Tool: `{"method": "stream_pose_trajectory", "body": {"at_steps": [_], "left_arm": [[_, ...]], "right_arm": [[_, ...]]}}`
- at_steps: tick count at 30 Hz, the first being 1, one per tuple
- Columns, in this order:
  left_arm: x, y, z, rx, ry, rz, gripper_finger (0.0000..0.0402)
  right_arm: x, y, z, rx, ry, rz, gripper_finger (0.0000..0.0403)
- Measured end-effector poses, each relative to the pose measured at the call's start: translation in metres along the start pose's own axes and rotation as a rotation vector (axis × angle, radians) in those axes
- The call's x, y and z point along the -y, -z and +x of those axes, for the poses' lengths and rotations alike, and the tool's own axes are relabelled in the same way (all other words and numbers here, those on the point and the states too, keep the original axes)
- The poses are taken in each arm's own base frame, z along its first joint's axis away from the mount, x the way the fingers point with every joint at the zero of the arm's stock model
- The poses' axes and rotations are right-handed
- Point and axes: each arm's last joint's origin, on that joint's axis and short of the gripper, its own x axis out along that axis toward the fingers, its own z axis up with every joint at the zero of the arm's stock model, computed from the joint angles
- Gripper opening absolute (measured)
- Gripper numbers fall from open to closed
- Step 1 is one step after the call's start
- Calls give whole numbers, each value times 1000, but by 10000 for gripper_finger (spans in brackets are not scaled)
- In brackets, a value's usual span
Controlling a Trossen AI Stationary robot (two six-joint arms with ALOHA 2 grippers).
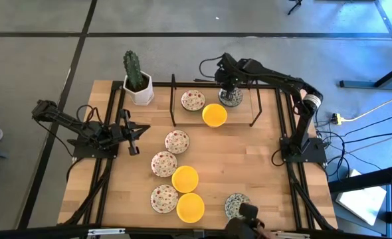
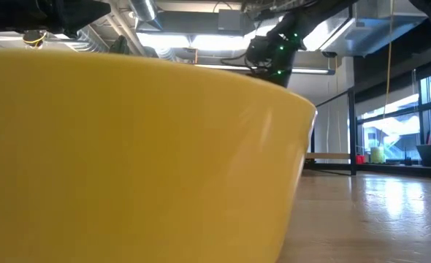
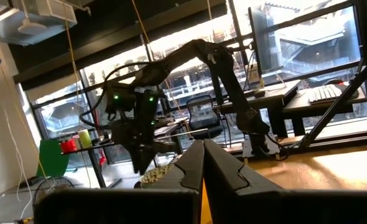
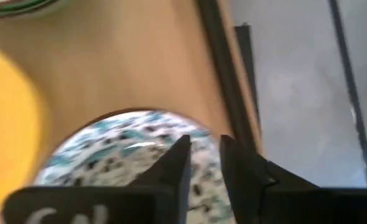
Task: Pick & Place Mini bowls
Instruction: Stack the blue patterned bowl on the blue patterned bowl on the shelf
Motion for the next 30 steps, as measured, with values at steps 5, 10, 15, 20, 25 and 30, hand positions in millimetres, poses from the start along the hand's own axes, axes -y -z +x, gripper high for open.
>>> {"method": "stream_pose_trajectory", "body": {"at_steps": [5, 10, 15, 20, 25, 30], "left_arm": [[0, 1, 0, -5, 2, 1, 3], [0, 1, 0, -5, 2, -13, 8], [0, 1, 0, -5, 2, -13, 4], [0, 1, 0, -5, 2, 2, 3], [0, 1, 0, -5, 2, -23, 9], [0, 1, 0, -5, 2, -48, 9]], "right_arm": [[-30, -6, -4, -52, -22, 6, 11], [-53, -14, -8, -45, -1, -48, 11], [-58, -21, -9, 5, 23, -102, 5], [-51, -21, -8, 20, 34, -105, 4], [-39, -14, -5, -4, 7, -75, 4], [-30, -10, -4, -15, 6, -64, 4]]}}
